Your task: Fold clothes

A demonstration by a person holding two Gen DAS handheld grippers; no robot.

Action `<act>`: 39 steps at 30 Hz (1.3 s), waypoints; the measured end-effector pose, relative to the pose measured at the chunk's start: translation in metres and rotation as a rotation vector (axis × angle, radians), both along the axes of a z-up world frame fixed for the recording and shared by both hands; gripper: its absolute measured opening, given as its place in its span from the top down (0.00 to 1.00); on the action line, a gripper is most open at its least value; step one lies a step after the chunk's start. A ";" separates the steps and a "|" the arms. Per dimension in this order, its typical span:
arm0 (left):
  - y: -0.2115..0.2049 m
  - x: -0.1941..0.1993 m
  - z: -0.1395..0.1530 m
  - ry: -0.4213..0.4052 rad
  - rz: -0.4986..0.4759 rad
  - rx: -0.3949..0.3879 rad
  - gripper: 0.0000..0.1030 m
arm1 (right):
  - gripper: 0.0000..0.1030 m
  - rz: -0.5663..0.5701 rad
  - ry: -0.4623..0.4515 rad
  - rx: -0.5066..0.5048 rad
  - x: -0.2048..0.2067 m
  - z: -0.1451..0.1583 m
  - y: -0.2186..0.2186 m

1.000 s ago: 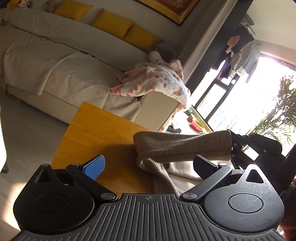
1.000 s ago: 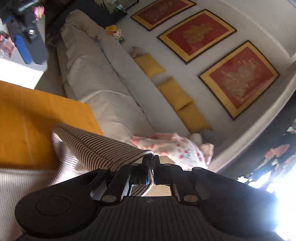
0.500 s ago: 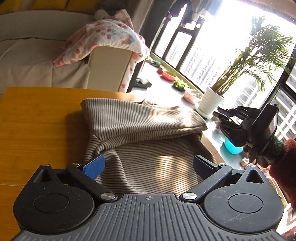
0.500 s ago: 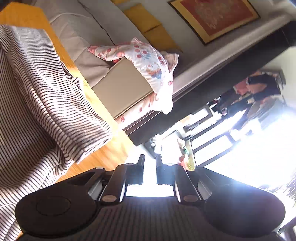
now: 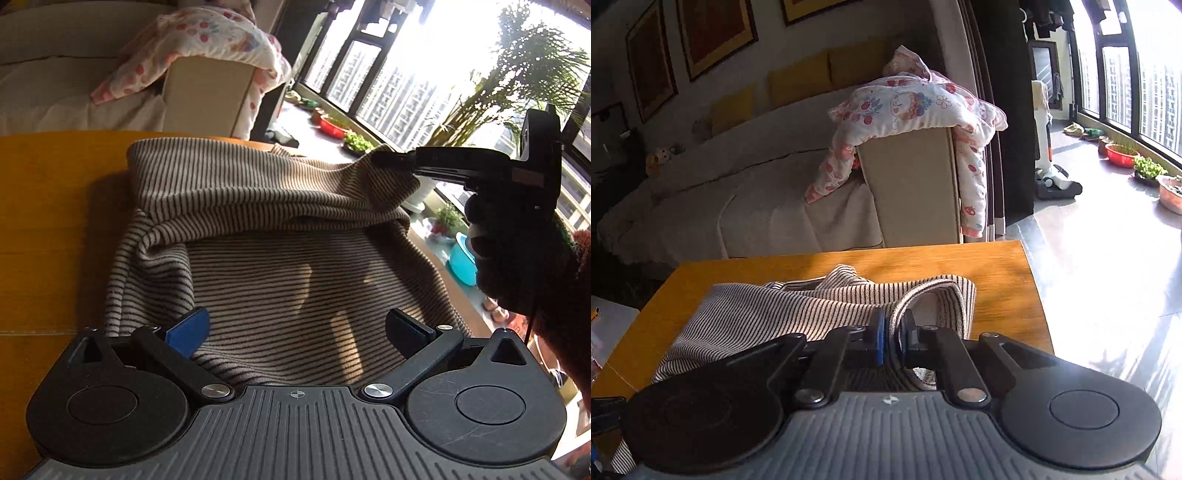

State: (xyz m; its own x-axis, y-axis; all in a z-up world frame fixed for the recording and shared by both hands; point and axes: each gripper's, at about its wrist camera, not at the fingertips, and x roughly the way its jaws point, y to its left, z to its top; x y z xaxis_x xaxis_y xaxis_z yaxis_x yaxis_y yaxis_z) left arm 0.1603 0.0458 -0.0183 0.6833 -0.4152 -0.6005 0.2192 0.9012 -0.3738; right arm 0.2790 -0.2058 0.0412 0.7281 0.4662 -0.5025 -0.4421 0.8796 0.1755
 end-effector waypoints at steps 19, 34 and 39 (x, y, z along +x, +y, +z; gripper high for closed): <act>0.015 0.052 0.005 -0.036 0.049 0.021 0.00 | 0.16 -0.160 0.004 -0.029 -0.018 -0.026 -0.022; 0.009 -0.028 -0.008 0.024 -0.018 -0.093 0.00 | 0.00 -0.212 -0.081 0.150 -0.114 -0.048 -0.020; 0.018 -0.037 -0.009 0.017 -0.015 -0.084 0.00 | 0.00 -0.186 -0.002 0.134 -0.116 -0.052 -0.008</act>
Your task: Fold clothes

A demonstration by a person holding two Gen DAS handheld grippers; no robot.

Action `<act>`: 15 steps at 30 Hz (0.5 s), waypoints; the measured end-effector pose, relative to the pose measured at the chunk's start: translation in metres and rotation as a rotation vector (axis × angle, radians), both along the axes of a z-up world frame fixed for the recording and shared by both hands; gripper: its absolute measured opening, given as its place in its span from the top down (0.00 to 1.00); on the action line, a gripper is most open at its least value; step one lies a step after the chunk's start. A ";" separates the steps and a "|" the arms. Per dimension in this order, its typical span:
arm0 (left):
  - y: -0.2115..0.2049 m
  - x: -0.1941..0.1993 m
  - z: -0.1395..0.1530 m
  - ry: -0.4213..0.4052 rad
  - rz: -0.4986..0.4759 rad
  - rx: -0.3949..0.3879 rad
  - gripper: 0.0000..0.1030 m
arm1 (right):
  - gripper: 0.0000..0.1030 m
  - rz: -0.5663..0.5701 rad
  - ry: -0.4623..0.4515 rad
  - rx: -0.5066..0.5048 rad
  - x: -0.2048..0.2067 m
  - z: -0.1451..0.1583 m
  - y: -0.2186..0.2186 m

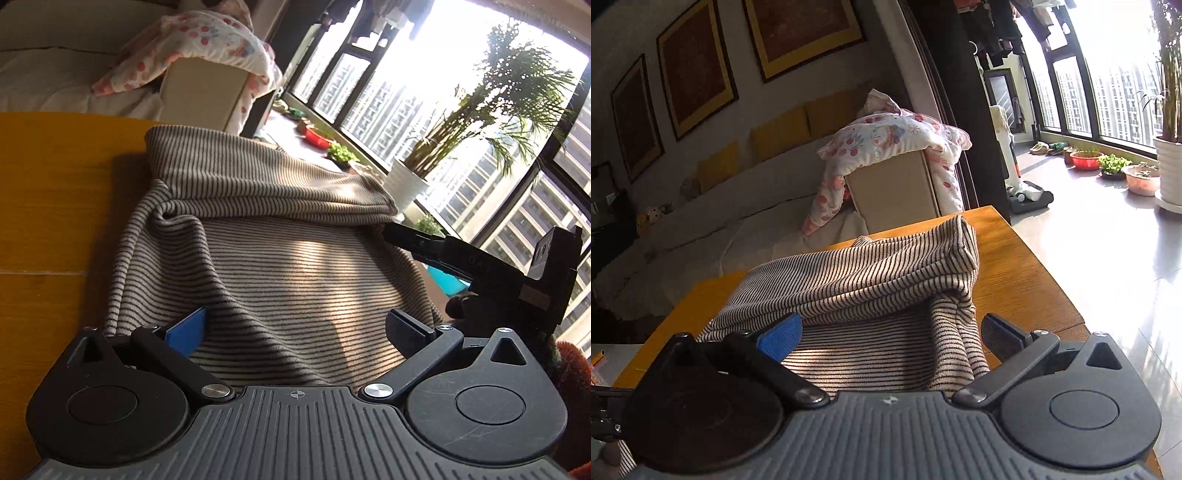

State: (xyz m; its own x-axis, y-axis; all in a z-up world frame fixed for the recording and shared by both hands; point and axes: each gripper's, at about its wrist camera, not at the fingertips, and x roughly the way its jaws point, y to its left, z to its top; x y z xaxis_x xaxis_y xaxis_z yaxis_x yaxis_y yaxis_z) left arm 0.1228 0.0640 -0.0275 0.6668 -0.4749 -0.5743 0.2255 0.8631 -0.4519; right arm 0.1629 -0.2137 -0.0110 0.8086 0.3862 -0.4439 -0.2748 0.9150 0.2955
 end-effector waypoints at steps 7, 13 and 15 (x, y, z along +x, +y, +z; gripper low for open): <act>0.012 0.008 0.019 0.050 -0.007 0.036 0.00 | 0.00 0.062 0.090 -0.047 -0.006 -0.003 0.016; 0.029 0.064 0.050 -0.023 0.031 0.061 0.00 | 0.00 0.093 0.170 0.019 -0.002 -0.004 0.017; 0.033 0.096 0.048 0.017 0.036 0.070 0.00 | 0.00 0.094 0.198 0.035 0.002 -0.003 0.015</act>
State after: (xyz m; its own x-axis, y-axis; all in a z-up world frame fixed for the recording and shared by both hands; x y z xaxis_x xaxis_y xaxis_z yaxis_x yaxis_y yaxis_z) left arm 0.2191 0.0966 0.0202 0.6725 -0.4093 -0.6166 0.1869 0.9001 -0.3936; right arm 0.1647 -0.1985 -0.0135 0.6664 0.4742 -0.5754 -0.2922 0.8761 0.3836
